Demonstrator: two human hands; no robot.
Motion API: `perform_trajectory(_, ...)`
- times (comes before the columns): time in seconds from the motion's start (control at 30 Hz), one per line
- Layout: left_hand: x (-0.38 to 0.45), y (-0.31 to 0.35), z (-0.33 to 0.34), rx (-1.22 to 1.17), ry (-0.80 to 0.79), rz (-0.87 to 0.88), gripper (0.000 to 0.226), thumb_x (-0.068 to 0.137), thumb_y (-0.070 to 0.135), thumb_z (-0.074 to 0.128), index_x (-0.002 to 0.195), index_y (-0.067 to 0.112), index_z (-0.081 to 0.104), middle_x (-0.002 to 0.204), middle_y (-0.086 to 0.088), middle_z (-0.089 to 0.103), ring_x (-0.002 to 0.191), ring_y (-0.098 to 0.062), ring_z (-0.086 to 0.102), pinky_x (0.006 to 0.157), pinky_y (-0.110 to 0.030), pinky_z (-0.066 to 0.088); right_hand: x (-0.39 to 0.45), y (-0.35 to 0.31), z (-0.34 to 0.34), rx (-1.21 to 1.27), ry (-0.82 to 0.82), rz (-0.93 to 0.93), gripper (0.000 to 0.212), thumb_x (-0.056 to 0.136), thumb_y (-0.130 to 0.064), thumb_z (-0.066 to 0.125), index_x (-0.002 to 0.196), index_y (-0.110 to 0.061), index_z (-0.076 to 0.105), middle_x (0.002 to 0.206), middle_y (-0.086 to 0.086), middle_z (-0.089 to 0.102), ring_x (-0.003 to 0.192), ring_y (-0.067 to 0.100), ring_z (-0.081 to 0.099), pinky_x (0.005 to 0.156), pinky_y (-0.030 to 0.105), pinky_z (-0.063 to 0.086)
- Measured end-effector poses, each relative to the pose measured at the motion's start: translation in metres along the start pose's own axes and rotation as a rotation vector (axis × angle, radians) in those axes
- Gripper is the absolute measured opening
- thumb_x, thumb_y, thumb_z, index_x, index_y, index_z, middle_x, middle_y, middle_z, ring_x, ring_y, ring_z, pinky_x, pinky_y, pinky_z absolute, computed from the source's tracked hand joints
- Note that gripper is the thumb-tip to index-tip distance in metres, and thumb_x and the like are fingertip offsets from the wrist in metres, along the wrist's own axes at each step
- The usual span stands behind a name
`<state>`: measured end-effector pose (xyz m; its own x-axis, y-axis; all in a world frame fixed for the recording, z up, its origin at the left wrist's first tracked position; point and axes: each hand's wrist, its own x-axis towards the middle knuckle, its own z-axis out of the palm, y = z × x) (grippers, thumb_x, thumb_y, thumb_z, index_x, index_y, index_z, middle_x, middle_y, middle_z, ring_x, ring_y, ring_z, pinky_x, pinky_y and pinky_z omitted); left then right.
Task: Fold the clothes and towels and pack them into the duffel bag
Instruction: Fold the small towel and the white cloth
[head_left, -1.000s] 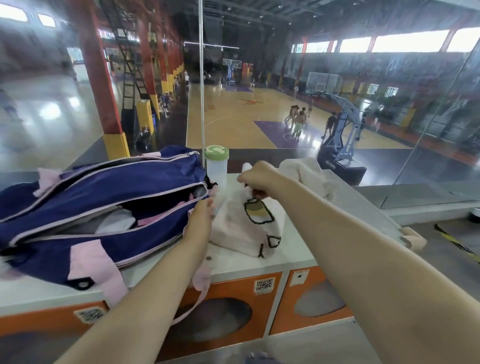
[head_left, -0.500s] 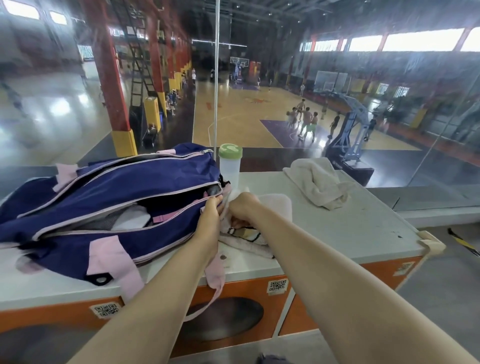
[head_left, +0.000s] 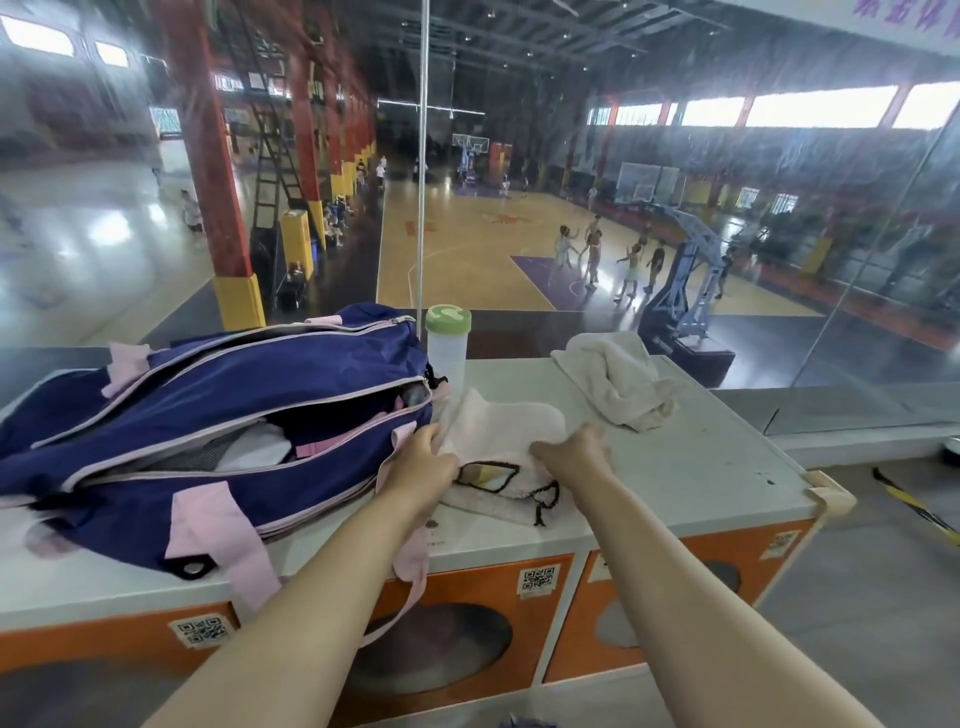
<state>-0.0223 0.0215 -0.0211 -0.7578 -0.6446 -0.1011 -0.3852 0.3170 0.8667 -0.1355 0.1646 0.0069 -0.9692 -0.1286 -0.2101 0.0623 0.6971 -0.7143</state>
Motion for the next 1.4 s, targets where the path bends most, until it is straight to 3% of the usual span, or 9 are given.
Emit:
perform_trajectory(0.13, -0.01, 0.006, 0.002, -0.094, -0.116, -0.071, 0.075, 0.082, 0.03, 0.057, 0.15, 0.025, 0.026, 0.139, -0.004, 0.047, 0.113, -0.026, 0.053, 0.086, -0.038, 0.053, 0.001, 0.013, -0.005, 0.294, -0.141, 0.091, 0.084, 0.078, -0.054, 0.07, 0.137, -0.001, 0.043, 0.125, 0.016, 0.056, 0.111, 0.032, 0.057, 0.085, 0.035, 0.049)
perform_trajectory(0.27, -0.017, 0.006, 0.003, -0.136, -0.159, -0.09, 0.073, 0.085, 0.029, 0.057, 0.15, 0.022, 0.026, 0.144, -0.005, 0.042, 0.124, -0.024, 0.046, 0.101, -0.038, 0.042, 0.002, 0.016, -0.003, 0.484, -0.294, 0.138, 0.068, 0.072, -0.041, 0.081, 0.121, 0.002, 0.059, 0.102, 0.016, 0.07, 0.083, 0.027, 0.067, 0.066, 0.031, 0.053)
perform_trajectory(0.43, -0.026, 0.005, -0.002, -0.252, -0.19, -0.056, 0.074, 0.091, 0.024, 0.054, 0.155, 0.029, 0.015, 0.154, -0.001, 0.031, 0.135, -0.024, 0.036, 0.103, -0.035, 0.037, -0.007, 0.017, -0.012, 0.785, -0.498, 0.202, 0.044, 0.081, -0.016, 0.073, 0.119, 0.003, 0.061, 0.103, 0.023, 0.071, 0.091, 0.035, 0.07, 0.081, 0.045, 0.057)
perform_trajectory(0.63, -0.034, 0.005, -0.013, -0.258, -0.216, 0.0, 0.068, 0.096, 0.03, 0.052, 0.154, 0.029, 0.017, 0.152, 0.006, 0.033, 0.122, -0.01, 0.038, 0.09, -0.024, 0.034, -0.021, -0.002, -0.03, 0.774, -0.496, 0.081, 0.051, 0.084, -0.011, 0.067, 0.132, -0.004, 0.051, 0.12, 0.025, 0.064, 0.093, 0.037, 0.068, 0.073, 0.049, 0.058)
perform_trajectory(0.77, -0.039, 0.014, -0.038, -0.16, -0.268, 0.083, 0.054, 0.099, 0.04, 0.045, 0.149, 0.026, 0.033, 0.145, 0.008, 0.041, 0.12, -0.012, 0.046, 0.089, -0.022, 0.04, -0.036, -0.024, -0.047, 0.774, -0.477, -0.017, 0.037, 0.087, -0.012, 0.063, 0.123, -0.007, 0.057, 0.105, 0.021, 0.069, 0.083, 0.034, 0.068, 0.075, 0.049, 0.058)
perform_trajectory(0.93, -0.049, 0.026, -0.109, -0.234, -0.138, 0.191, 0.03, 0.101, 0.034, 0.041, 0.111, 0.02, 0.065, 0.107, 0.0, 0.072, 0.091, -0.015, 0.065, 0.086, -0.035, 0.053, -0.055, -0.054, -0.057, 0.912, -0.491, -0.119, 0.042, 0.086, -0.022, 0.066, 0.126, -0.008, 0.06, 0.12, 0.015, 0.068, 0.112, 0.033, 0.063, 0.093, 0.05, 0.051)
perform_trajectory(1.13, -0.055, -0.014, -0.209, 0.414, 0.414, 0.487, 0.026, 0.091, 0.029, 0.061, 0.117, 0.027, 0.062, 0.113, 0.008, 0.067, 0.106, -0.014, 0.059, 0.094, -0.034, 0.047, -0.08, -0.086, -0.036, 1.052, -0.646, -0.21, 0.02, 0.091, -0.025, 0.058, 0.101, -0.011, 0.069, 0.095, 0.01, 0.073, 0.082, 0.024, 0.072, 0.078, 0.039, 0.059)
perform_trajectory(1.3, -0.048, -0.068, -0.249, 0.888, 0.331, 0.223, 0.086, 0.079, 0.049, 0.066, 0.15, 0.027, 0.023, 0.158, -0.003, 0.023, 0.145, -0.03, 0.017, 0.117, -0.053, 0.014, -0.095, -0.1, -0.004, 0.961, -0.773, -0.221, 0.023, 0.092, -0.023, 0.053, 0.096, -0.008, 0.071, 0.093, 0.011, 0.072, 0.081, 0.026, 0.071, 0.078, 0.038, 0.057)
perform_trajectory(1.4, -0.038, -0.079, -0.258, 0.872, 0.382, 0.177, 0.091, 0.082, 0.045, 0.066, 0.153, 0.025, 0.013, 0.161, -0.008, 0.013, 0.147, -0.033, 0.015, 0.118, -0.054, 0.014, -0.098, -0.103, 0.012, 0.934, -0.853, -0.213, 0.029, 0.092, -0.02, 0.052, 0.087, -0.007, 0.078, 0.093, 0.013, 0.073, 0.08, 0.027, 0.072, 0.074, 0.038, 0.058)
